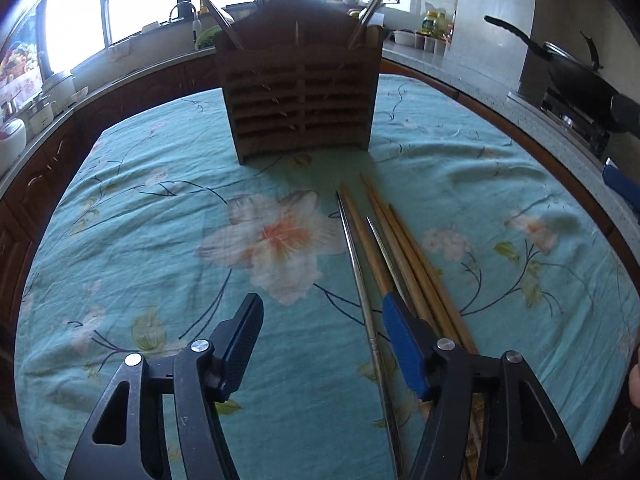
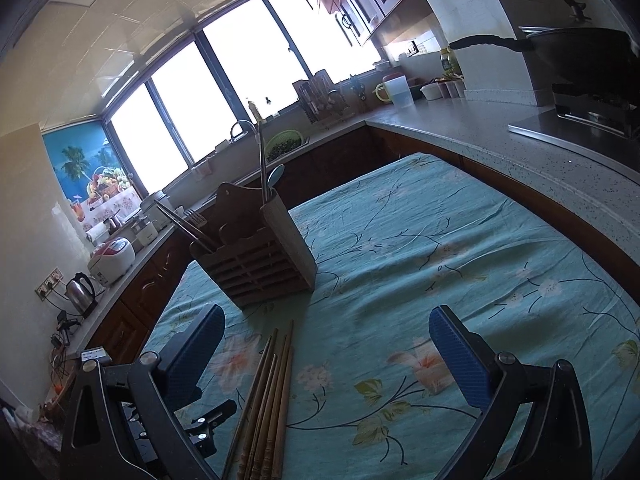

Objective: Organize utensils
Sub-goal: 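Move both grippers back down to the chopsticks on the cloth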

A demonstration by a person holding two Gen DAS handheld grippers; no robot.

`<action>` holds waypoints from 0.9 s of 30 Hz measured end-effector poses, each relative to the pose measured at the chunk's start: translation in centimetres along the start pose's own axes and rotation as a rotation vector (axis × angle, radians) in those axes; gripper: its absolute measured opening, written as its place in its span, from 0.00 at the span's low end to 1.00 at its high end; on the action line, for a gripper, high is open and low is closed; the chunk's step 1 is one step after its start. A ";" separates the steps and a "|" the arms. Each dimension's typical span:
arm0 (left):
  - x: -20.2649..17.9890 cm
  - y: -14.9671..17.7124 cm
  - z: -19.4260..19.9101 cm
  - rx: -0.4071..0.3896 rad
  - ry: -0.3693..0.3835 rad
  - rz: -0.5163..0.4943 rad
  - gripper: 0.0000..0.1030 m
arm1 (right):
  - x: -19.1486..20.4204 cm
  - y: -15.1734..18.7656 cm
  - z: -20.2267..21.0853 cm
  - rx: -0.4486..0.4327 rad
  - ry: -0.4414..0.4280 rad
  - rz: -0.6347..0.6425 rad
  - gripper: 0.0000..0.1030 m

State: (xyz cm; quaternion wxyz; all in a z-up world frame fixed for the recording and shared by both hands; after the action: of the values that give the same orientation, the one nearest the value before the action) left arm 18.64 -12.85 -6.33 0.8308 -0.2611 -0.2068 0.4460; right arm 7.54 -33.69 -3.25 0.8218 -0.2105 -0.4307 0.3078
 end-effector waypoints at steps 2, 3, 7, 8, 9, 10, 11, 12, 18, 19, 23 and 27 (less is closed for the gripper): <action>-0.6 0.2 -1.1 0.033 -0.002 -0.019 0.53 | 0.1 0.2 -0.3 0.011 0.000 0.008 1.00; -0.6 0.0 -1.2 0.017 -0.013 -0.027 0.52 | 0.2 0.3 -0.5 0.018 -0.001 0.011 0.99; 0.1 0.4 -1.7 0.019 -0.023 -0.020 0.47 | 0.9 1.3 -1.7 0.056 0.005 0.051 0.98; 0.5 0.7 -1.7 0.019 -0.029 -0.015 0.45 | 1.1 1.8 -2.1 0.074 0.007 0.063 0.95; 1.0 1.0 -1.6 0.020 -0.032 -0.006 0.43 | 1.3 2.3 -2.7 0.094 0.009 0.078 0.89; 1.6 1.4 -1.4 0.021 -0.035 0.006 0.40 | 1.5 2.9 -3.2 0.117 0.015 0.093 0.86; 2.2 1.8 -1.3 0.022 -0.039 0.018 0.39 | 1.6 3.5 -3.9 0.142 0.023 0.107 0.76; 2.7 2.2 -1.0 0.025 -0.041 0.031 0.37 | 1.7 4.3 -4.5 0.171 0.032 0.120 0.66; 5.1 2.8 0.2 0.018 0.014 0.131 0.36 | 2.6 8.0 -8.9 0.330 0.071 0.205 0.44; 5.5 2.6 0.2 0.012 0.015 0.146 0.36 | 2.7 8.4 -9.5 0.347 0.082 0.220 0.43; 6.7 1.5 -0.4 0.010 0.017 0.170 0.36 | 2.7 9.6 -11.6 0.399 0.134 0.275 0.29; 7.5 0.8 -2.0 0.026 0.026 0.182 0.36 | 3.3 9.5 -12.5 0.396 0.167 0.341 0.28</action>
State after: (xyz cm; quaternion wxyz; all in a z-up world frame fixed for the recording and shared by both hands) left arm 23.16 -6.62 -7.54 0.7926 -0.2738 -0.1657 0.5190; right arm 16.34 -25.60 -13.89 0.8160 -0.1396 -0.2513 0.5015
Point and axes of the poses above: each gripper's, at about its wrist camera, not at the fingertips, and z roughly against the way its jaws point, x to its left, y to its underside, the point moved 7 cm from there along -z, roughly the way its jaws point, and after that the axes turned 13 degrees about -z, right-handed, at the moved point
